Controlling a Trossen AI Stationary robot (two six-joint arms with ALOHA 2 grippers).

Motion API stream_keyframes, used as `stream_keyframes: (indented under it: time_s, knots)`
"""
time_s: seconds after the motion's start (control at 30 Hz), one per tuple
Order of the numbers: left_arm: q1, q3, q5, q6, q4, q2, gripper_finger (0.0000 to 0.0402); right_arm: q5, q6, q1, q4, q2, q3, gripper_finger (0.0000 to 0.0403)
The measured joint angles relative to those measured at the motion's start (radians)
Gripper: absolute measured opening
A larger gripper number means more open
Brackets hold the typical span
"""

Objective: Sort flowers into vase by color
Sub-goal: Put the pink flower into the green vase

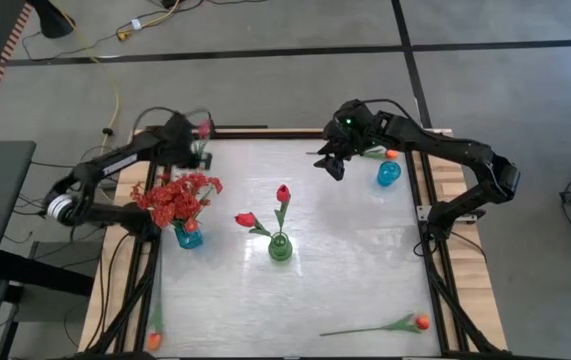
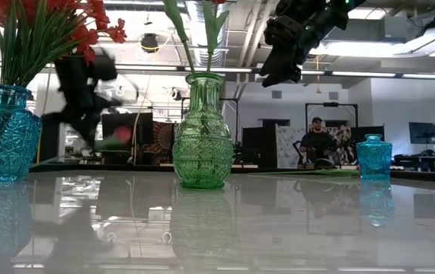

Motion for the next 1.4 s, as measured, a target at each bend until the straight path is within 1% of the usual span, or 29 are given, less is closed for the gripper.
stream_keyframes:
  time_s: [0.1,0.17,0.23,0.33,0.43,0.57,0.67,0.73,0.8,0.9,1.0,1.13,1.23,1.3,1.4]
  knots:
    - [-0.004,0.048,0.021,-0.027,0.071,-0.061,0.0001,0.001,0.012,0.0,0.0,0.0,0.0,0.0249]
    - [-0.005,0.06,0.063,-0.028,0.092,-0.102,0.0001,0.001,0.027,0.0,0.0,0.0,0.0,0.0249]
    - [-0.011,0.081,0.103,-0.04,0.191,-0.146,0.0,0.001,0.04,0.0,0.0,0.0,0.0,0.0249]
    - [-0.015,0.079,0.137,-0.058,0.316,-0.208,0.0,0.001,0.05,0.0,0.0,0.0,0.0,0.0249]
    - [-0.015,0.079,0.174,-0.06,0.533,-0.259,0.0,0.001,0.063,0.002,0.0,0.0,0.0,0.0249]
    - [-0.015,0.08,0.196,-0.118,0.824,-0.297,0.0,0.001,0.087,0.002,0.0,0.0,0.0,0.0249]
    - [-0.016,0.08,0.278,-0.211,1.042,-0.306,0.0,0.001,0.106,0.002,0.0,0.0,0.0,0.0249]
    - [-0.027,0.08,0.342,-0.282,1.138,-0.304,0.0,0.0,0.119,0.002,0.001,0.0,0.0,0.0249]
    - [-0.066,0.08,0.377,-0.324,1.194,-0.304,0.0,0.0,0.129,0.002,0.001,0.0,0.0,0.0249]
    - [-0.161,0.1,0.38,-0.317,1.19,-0.307,0.0,0.0,0.132,0.002,0.001,0.0,0.0,0.0249]
    - [-0.266,0.163,0.365,-0.248,1.138,-0.31,0.0,0.0,0.139,0.002,0.001,0.0,0.0,0.0249]
    - [-0.401,0.295,0.301,-0.096,0.927,-0.31,0.0,0.0,0.139,0.002,0.001,0.0,0.0,0.0249]
    - [-0.494,0.392,0.259,-0.02,0.792,-0.308,0.0,0.0,0.127,0.002,0.001,0.0,0.0,0.0249]
    - [-0.558,0.435,0.25,-0.001,0.754,-0.309,0.0,0.0,0.121,0.002,0.001,0.0,0.0,0.0249]
    - [-0.668,0.466,0.257,0.011,0.743,-0.309,0.0,0.0,0.096,0.002,0.0,0.0,0.0,0.0249]
